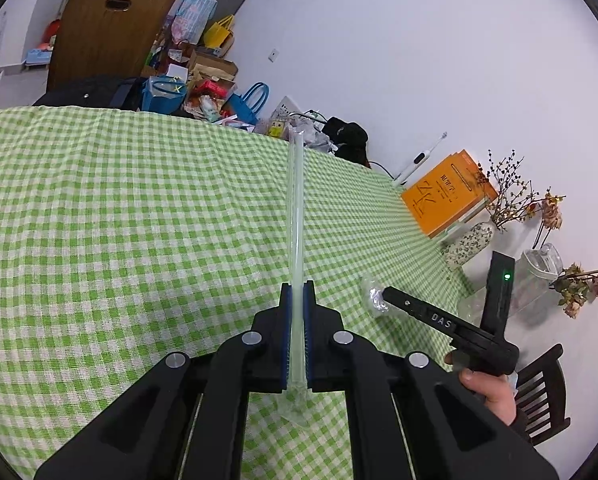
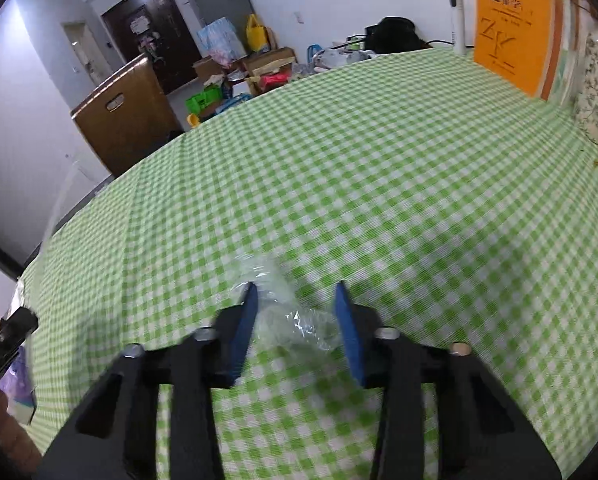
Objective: Collect trash
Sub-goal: 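Carry the straw and plastic wrapper to the cardboard box and lower them in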
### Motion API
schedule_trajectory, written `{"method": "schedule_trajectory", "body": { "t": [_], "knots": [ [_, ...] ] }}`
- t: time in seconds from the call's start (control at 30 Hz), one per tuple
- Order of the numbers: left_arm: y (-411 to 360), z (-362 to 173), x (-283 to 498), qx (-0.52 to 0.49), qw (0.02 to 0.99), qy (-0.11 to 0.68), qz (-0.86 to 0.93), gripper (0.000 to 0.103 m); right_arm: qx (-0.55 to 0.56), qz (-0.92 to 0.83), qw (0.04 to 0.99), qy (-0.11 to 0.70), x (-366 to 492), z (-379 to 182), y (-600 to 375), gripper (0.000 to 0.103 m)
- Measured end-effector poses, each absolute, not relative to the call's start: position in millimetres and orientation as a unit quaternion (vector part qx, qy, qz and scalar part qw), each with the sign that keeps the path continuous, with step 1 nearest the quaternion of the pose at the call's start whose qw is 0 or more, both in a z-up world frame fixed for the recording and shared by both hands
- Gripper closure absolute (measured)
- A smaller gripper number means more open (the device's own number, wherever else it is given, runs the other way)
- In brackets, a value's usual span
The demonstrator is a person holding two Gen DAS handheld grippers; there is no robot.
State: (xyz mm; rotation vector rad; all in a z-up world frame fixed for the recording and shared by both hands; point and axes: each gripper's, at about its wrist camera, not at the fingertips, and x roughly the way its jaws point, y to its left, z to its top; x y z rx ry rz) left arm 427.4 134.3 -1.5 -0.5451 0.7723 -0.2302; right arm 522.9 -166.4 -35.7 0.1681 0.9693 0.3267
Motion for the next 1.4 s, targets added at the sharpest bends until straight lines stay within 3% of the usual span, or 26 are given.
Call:
{"method": "schedule_trajectory", "body": {
  "t": [0.3, 0.87, 1.13, 1.4],
  "knots": [
    [111, 14, 428, -0.258, 0.884, 0.365, -0.139, 0.100, 0.056, 0.153, 0.900, 0.404, 450, 24, -189, 0.099],
    [-56, 52, 392, -0.137, 0.874, 0.372, -0.282, 0.100, 0.125, -0.052, 0.945, 0.299, 191, 82, -393, 0.103],
    [-127, 64, 343, -0.076, 0.852, 0.369, -0.364, 0.100, 0.184, -0.188, 0.918, 0.297, 49, 43, -478, 0.103],
    [-214, 63, 261, 0.016, 0.819, 0.364, -0.444, 0.100, 0.264, -0.266, 0.868, 0.324, -22, -32, -542, 0.103]
  ]
}}
